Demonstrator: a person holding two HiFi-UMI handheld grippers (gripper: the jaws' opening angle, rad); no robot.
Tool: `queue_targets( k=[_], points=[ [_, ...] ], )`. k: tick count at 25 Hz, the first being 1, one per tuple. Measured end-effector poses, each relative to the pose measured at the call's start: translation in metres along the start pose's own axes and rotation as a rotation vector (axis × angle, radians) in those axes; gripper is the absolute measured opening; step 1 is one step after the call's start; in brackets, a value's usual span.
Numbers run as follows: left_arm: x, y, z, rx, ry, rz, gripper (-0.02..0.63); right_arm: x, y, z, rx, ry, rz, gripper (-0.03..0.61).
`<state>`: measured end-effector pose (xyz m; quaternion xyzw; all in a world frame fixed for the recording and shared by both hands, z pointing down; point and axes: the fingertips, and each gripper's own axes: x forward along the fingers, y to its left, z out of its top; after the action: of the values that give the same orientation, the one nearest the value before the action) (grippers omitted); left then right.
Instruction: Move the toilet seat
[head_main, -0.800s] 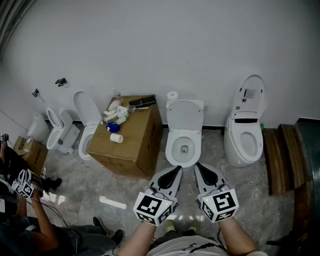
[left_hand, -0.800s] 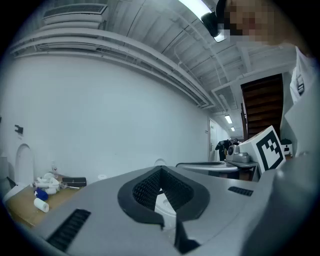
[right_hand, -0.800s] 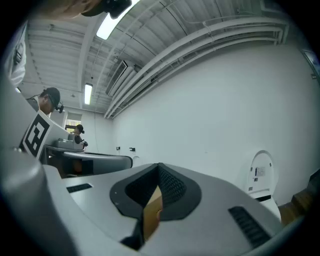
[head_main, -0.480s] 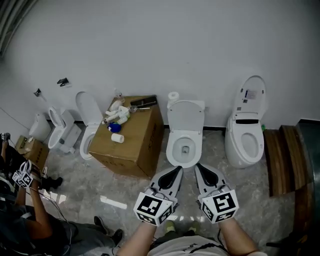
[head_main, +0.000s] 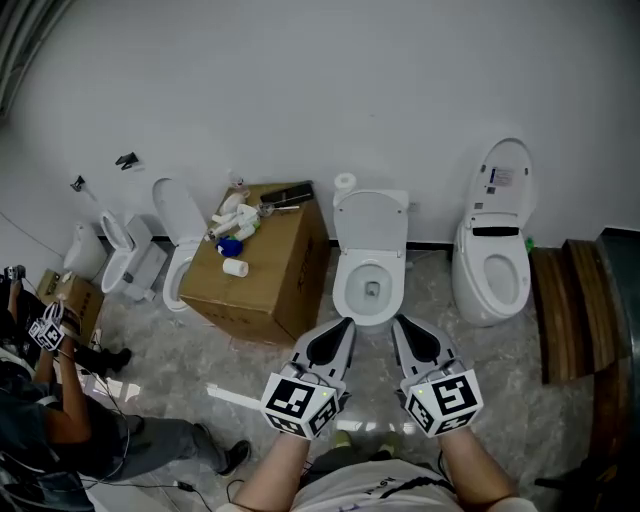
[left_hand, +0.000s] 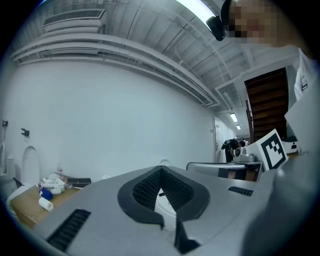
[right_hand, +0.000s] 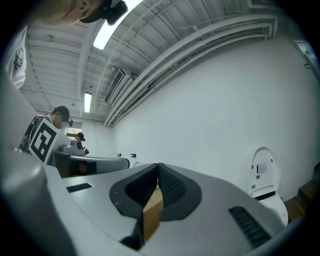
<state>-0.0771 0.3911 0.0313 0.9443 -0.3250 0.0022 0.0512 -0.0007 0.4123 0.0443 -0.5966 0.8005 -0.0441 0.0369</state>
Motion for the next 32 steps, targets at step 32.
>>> queue_targets(
  k=[32],
  points=[
    [0.162, 0.200, -0.091, -0.042, 0.116, 0.037, 0.008, 0.237, -0.092, -0.073, 0.008, 0.049, -0.029, 0.015]
  ],
)
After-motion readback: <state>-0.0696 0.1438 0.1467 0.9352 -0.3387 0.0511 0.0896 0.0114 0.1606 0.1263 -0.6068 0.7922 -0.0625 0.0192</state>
